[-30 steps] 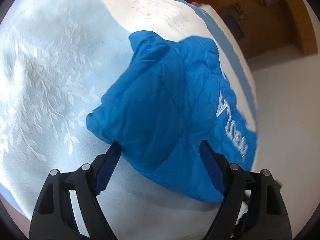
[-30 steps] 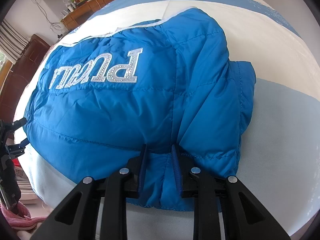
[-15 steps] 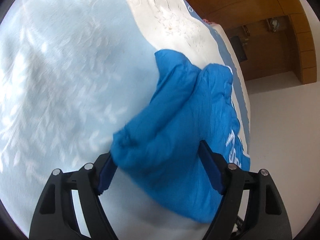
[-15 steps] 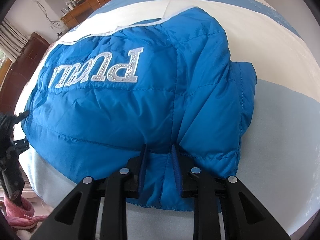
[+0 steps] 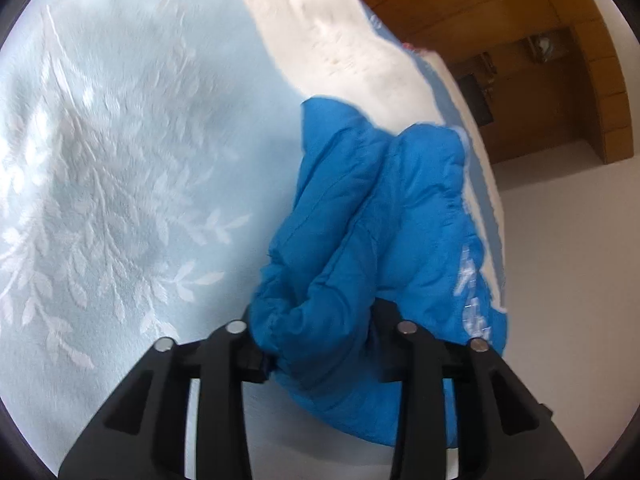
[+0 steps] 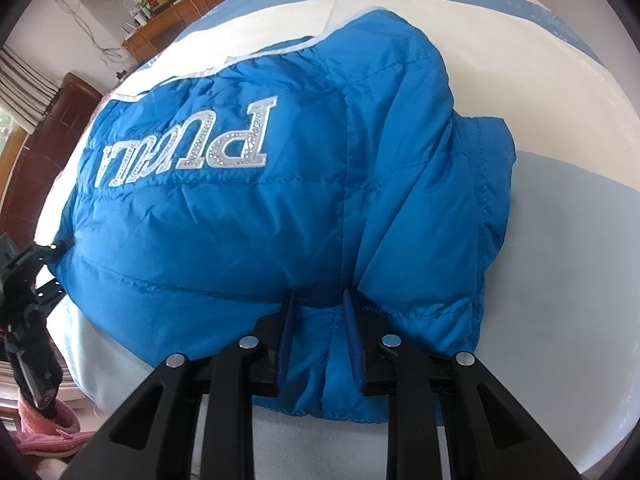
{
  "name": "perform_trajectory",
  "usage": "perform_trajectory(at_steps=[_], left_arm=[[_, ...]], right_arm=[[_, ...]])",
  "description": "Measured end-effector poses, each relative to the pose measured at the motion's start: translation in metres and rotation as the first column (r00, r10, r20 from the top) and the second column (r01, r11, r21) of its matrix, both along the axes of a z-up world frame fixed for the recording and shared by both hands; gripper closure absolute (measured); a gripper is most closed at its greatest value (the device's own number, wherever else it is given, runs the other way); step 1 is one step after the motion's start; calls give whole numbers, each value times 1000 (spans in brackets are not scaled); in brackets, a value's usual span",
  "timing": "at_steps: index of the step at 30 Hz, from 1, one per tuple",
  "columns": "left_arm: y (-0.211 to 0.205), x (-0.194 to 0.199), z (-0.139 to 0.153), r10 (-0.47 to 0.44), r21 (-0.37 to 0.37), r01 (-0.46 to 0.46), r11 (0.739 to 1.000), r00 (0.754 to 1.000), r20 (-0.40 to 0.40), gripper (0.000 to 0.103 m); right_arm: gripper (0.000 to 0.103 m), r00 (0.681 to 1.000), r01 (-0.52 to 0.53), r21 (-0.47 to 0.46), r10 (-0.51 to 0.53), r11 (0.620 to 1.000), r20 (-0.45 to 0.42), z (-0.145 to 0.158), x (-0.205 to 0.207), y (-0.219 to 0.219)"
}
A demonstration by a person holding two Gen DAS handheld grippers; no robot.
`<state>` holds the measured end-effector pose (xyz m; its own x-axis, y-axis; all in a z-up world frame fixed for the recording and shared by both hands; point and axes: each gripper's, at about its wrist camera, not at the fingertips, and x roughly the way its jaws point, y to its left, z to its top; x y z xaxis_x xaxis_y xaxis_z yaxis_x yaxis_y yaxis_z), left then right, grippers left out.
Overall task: Fold large clothes
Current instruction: 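Grasp the jacket side with the left gripper and lift it, then fold the held jacket side over the body with the left gripper and release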
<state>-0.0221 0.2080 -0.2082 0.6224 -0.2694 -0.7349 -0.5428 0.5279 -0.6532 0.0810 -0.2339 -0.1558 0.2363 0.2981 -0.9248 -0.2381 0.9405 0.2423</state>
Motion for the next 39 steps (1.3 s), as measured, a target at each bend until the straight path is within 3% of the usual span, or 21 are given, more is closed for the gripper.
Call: perform_trajectory(at_steps=[7, 11, 15, 18, 21, 25, 27, 30, 35, 39], left_arm=[[-3, 14, -1, -7, 11, 7, 1000, 1000, -13, 64], [-2, 12, 11, 0, 6, 0, 1000, 1000, 6, 72], [-10, 13, 43, -38, 75, 35, 997, 998, 41, 77], [-26, 17, 77, -92, 159, 78, 984, 992, 83, 78], [-50, 26, 114, -170, 221, 136, 966, 975, 144, 78], [-96, 47, 160, -310, 318, 238, 918, 930, 198, 78], [-124, 61, 179, -390, 352, 301, 886, 894, 218, 78], [-165, 75, 199, -496, 395, 386, 834, 837, 230, 78], [-232, 103, 207, -636, 424, 513, 746, 738, 226, 78], [-273, 123, 189, -709, 425, 597, 680, 683, 175, 78]], right_arm=[[79, 1000, 11, 3, -11, 1000, 7, -1, -2, -3], [79, 1000, 21, 42, -20, 999, -12, -1, -1, -13], [76, 999, 35, 82, -32, 996, -32, 14, -2, -24], [67, 999, 51, 74, -51, 996, -3, 33, -6, -37], [67, 996, 76, 93, -80, 993, 40, 57, -11, -53], [67, 989, 115, -9, -113, 993, 96, 82, -16, -68], [67, 984, 135, -60, -126, 989, 128, 90, -20, -74], [67, 980, 147, -56, -138, 988, 143, 97, -25, -84], [66, 974, 176, -54, -166, 983, 154, 102, -33, -94], [66, 971, 201, -46, -193, 978, 141, 99, -32, -98]])
